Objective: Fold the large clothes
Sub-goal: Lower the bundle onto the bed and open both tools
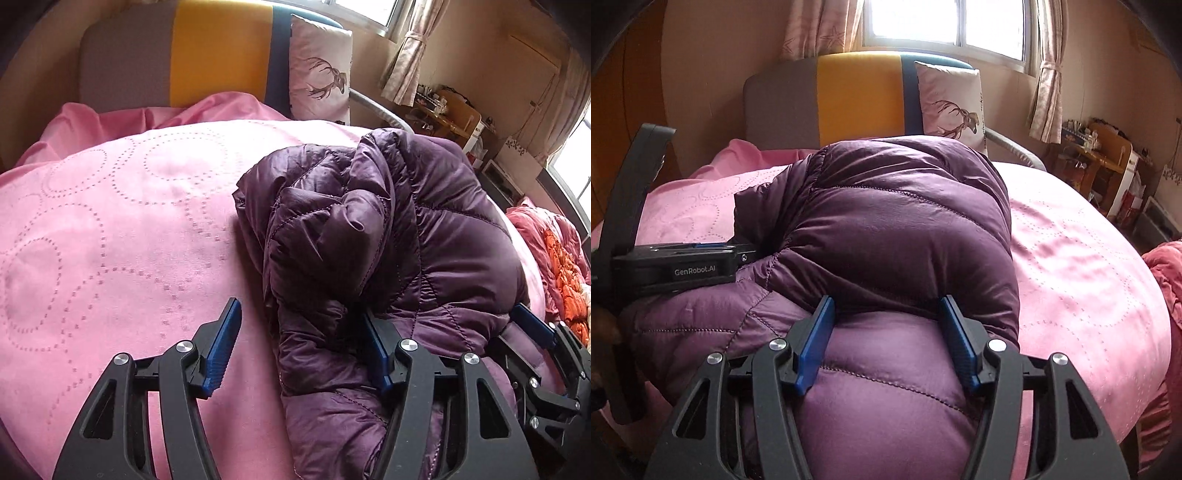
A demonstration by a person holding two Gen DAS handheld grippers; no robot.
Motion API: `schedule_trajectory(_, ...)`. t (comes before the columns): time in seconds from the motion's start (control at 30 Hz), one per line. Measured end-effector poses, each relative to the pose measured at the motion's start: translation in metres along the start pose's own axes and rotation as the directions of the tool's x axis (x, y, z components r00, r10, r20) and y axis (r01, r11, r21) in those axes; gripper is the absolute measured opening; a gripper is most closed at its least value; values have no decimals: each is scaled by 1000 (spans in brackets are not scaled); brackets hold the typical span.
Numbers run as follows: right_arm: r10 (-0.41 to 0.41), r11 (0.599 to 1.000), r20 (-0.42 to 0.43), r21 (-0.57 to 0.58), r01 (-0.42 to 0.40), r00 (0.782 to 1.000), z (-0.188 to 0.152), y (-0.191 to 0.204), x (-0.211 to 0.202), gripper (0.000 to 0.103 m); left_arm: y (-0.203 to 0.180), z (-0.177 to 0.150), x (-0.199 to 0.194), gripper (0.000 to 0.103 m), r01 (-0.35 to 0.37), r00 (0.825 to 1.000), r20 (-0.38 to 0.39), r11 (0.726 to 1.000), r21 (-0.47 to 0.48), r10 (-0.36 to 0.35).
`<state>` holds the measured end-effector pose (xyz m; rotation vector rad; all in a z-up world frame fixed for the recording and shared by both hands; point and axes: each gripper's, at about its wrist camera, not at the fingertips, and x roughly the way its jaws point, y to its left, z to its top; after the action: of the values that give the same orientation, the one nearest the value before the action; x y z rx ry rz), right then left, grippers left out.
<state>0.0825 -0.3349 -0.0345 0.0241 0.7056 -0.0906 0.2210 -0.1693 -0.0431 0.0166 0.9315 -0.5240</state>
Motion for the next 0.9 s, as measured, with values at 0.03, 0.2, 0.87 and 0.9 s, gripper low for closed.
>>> schedule_trajectory(0.03,-24,999,8,-25,24,1000,-1,5,2,58,2,0,2,63,9,1000,-11,1000,-18,-10)
schedule_trajectory(0.2,-2,1000,-9,3,2,1000,3,0,2,59,2,5,-19,68,-6,1000,7,999,-47,6)
schedule_trajectory(0.87,0,999,-32,34,1,999,-27,7,-54,68,-28,-51,-51,77,-21,999,26,1000,-12,21)
schedule_trajectory(0.9,-5,999,-39,37,6,999,-30,7,-50,68,-28,-53,-47,78,-26,999,27,1000,-4,27)
